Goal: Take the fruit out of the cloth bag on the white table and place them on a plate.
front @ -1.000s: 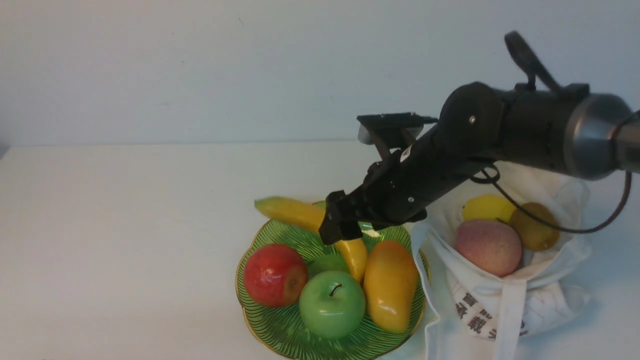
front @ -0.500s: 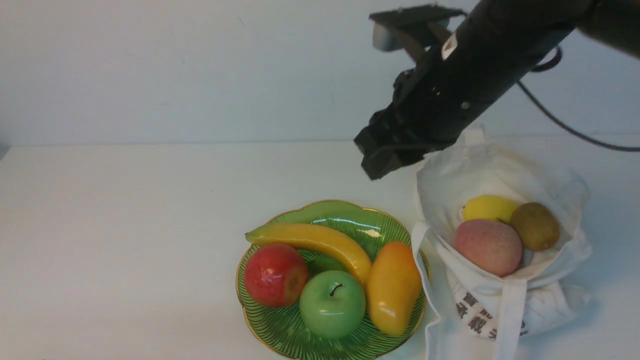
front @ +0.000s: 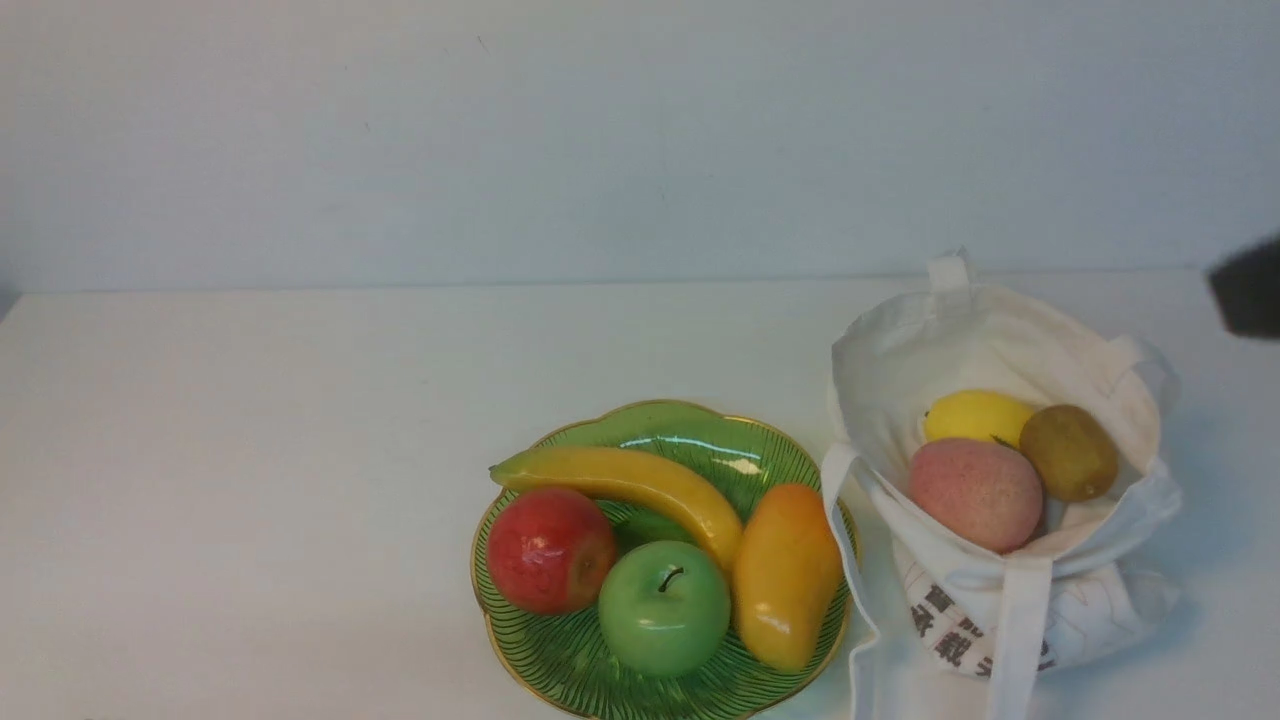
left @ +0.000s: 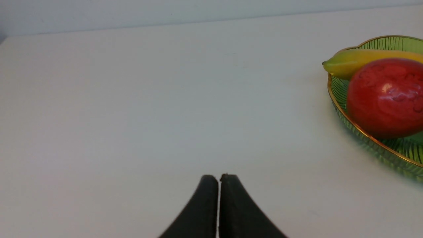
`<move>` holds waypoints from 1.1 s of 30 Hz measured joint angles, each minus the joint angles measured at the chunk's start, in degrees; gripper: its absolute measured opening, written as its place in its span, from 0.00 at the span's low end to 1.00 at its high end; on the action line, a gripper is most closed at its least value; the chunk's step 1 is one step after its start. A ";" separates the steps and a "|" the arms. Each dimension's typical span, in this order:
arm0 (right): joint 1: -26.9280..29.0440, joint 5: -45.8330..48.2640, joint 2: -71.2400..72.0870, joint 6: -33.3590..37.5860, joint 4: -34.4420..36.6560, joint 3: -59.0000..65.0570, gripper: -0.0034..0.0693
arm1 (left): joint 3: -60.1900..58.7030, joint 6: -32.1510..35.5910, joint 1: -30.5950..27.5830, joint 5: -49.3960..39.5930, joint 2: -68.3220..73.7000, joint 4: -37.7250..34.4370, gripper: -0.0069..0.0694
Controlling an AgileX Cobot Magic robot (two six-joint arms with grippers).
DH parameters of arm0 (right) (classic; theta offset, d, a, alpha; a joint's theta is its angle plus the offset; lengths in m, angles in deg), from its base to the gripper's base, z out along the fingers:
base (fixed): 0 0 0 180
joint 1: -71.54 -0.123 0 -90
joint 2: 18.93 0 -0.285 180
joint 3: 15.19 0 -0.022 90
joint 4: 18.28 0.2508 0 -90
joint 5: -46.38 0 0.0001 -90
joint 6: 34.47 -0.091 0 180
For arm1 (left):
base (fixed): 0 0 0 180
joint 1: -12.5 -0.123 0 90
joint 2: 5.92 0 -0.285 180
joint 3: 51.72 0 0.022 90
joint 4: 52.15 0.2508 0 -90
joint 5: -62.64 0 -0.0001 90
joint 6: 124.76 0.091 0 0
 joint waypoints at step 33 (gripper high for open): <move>0.00 -50.01 36.90 -1.32 -1.32 54.57 0.03 | 0.00 0.00 0.00 0.00 0.00 0.00 0.08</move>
